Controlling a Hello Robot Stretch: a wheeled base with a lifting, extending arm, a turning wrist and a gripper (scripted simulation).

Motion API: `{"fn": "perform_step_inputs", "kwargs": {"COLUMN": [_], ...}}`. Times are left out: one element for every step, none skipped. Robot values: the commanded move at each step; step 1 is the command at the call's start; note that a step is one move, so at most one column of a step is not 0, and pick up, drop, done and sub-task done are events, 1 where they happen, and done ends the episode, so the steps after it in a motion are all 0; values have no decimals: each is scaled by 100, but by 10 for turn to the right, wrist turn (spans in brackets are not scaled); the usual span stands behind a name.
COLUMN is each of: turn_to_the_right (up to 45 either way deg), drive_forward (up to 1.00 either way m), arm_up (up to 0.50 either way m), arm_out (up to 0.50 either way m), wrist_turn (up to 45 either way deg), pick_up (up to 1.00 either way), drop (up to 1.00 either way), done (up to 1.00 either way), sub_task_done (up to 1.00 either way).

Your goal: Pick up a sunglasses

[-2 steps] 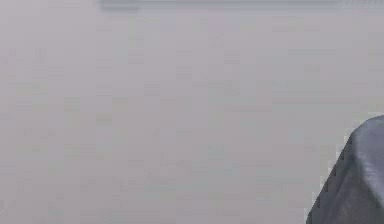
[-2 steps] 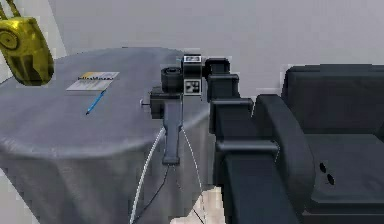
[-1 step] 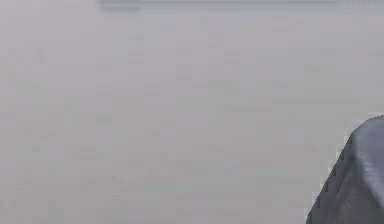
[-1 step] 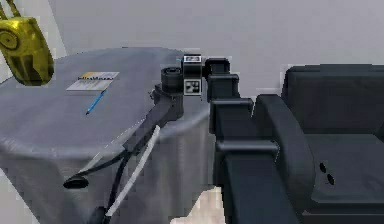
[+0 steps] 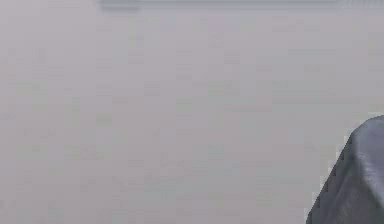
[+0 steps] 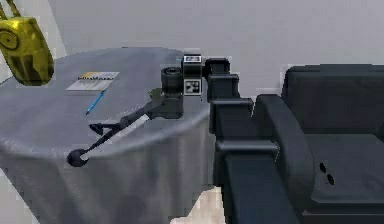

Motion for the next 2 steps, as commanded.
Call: {"fn": "perform_step_inputs", "kwargs": {"turn_to_the_right": [0,0], "drive_forward": [0,0], "arm_up": [0,0], "arm_out": [0,0], "wrist_turn": [450,360], "pick_up": [0,0], "drop": [0,0], "done": [0,0], "sub_task_done": [0,0]}}
